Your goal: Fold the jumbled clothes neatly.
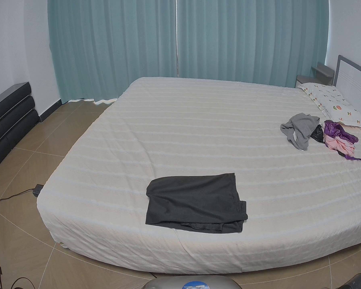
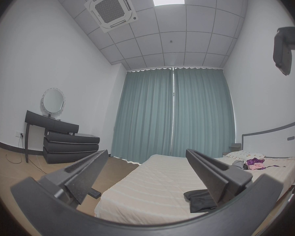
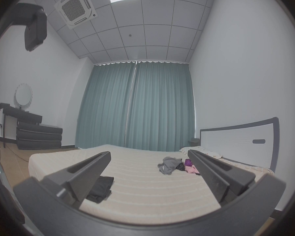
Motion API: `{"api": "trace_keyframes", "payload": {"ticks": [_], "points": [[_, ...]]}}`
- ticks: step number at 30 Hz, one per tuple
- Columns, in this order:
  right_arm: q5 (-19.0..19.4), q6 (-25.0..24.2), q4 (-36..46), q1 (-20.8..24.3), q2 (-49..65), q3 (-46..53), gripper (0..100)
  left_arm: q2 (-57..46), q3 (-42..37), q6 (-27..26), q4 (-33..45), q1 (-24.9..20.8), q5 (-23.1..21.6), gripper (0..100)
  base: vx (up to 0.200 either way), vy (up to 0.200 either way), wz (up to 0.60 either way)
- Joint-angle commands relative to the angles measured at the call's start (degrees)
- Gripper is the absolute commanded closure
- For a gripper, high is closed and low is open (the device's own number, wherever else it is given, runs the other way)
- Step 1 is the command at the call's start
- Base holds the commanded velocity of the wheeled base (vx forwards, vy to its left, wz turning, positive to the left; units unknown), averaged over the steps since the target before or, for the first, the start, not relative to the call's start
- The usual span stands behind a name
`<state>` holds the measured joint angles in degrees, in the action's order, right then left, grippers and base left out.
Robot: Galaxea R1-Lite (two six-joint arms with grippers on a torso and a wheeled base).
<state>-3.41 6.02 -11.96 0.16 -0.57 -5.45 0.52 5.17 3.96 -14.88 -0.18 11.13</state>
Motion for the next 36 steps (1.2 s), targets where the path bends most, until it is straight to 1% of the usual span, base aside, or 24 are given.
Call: {"api": "trace_keyframes", "payload": {"ticks": [1,2,5,6,8,9,15,18,20,21,23,24,25,26,27,28,29,31,32,33,36], "points": [[0.2,0.6,5.4,0.0,0.6,5.4,0,-0.1,-5.2,-1.5,4.2,0.0,-0.8,0,0.0,0.0,0.0],[0.2,0.6,7.1,0.0,0.6,5.4,0,-0.1,-5.2,-1.5,6.6,0.0,-1.0,0,0.0,0.0,0.0],[0.6,-1.3,7.6,0.0,0.6,5.4,0,-0.1,-5.2,-0.8,11.0,0.0,-1.1,0,0.0,0.0,0.0],[0.6,-1.6,7.6,0.0,0.6,5.4,0,-0.1,-5.2,0.3,11.1,0.0,-1.5,0,0.0,0.0,0.0],[0.4,-1.9,7.6,0.0,0.6,5.4,0,-0.1,-5.2,1.0,11.1,0.0,-2.8,0,0.0,0.0,0.0],[0.2,-1.8,7.6,0.0,0.6,5.4,0,-0.1,-5.2,1.0,11.1,0.0,-3.7,0,0.0,0.0,0.0],[0.1,-1.3,7.9,0.0,0.6,5.4,0,-0.1,-5.2,0.6,11.2,0.0,-5.2,0,0.0,0.0,0.0],[0.2,-2.0,8.2,0.0,0.6,5.4,0,-0.1,-5.2,0.9,11.2,0.0,-8.6,0,0.0,0.0,0.0],[1.2,-2.7,8.3,0.0,0.6,5.4,0,-0.1,-5.2,1.1,11.2,-0.1,-11.9,0,0.0,0.0,0.0],[2.4,-4.2,8.4,0.0,0.6,5.3,0,-0.1,-5.2,1.4,11.2,-0.1,-12.5,0,0.0,0.0,0.0],[4.3,-8.4,9.4,0.0,0.5,4.9,0,-0.1,-5.2,1.8,11.2,0.0,-12.2,0,0.0,0.0,0.0],[4.4,-8.7,9.4,0.0,0.5,4.9,0,-0.1,-5.2,1.8,11.3,0.0,-12.1,0,0.0,0.0,0.0],[4.3,-10.2,9.8,0.0,0.5,4.7,0,-0.1,-5.2,1.9,11.4,0.0,-10.2,0,0.0,0.0,0.0],[2.8,-10.5,9.4,-0.2,0.5,4.8,0,-0.3,-5.2,1.0,12.0,0.1,-5.9,0,0.0,0.0,0.0],[1.1,-8.7,9.6,-0.2,0.5,5.4,0,-0.2,-5.2,1.2,12.6,0.0,-4.5,0,0.0,0.0,0.0],[0.8,-8.0,9.9,-0.3,0.5,5.4,0,-0.2,-5.2,1.2,12.7,0.0,-4.3,0,0.0,0.0,0.0],[0.5,-5.9,9.9,-0.3,0.5,5.4,0,-0.2,-5.2,1.3,12.8,0.0,-4.8,0,0.0,0.0,0.0],[0.8,-5.5,9.9,-0.3,0.5,5.4,0,-0.2,-5.2,1.0,12.8,0.0,-4.9,0,0.0,0.0,0.0],[2.4,-4.9,11.4,-0.3,0.5,5.4,0,-0.2,-5.2,0.4,12.8,0.0,-5.1,0,0.0,0.0,0.0],[3.1,-4.5,12.3,-0.3,0.5,5.4,0,-0.2,-5.2,0.0,12.8,-0.1,-5.1,0,0.0,0.0,0.0],[3.3,-4.4,12.3,-0.3,0.5,5.4,0,-0.2,-5.2,0.0,12.9,-0.1,-5.5,0,0.0,0.0,0.0]]}}
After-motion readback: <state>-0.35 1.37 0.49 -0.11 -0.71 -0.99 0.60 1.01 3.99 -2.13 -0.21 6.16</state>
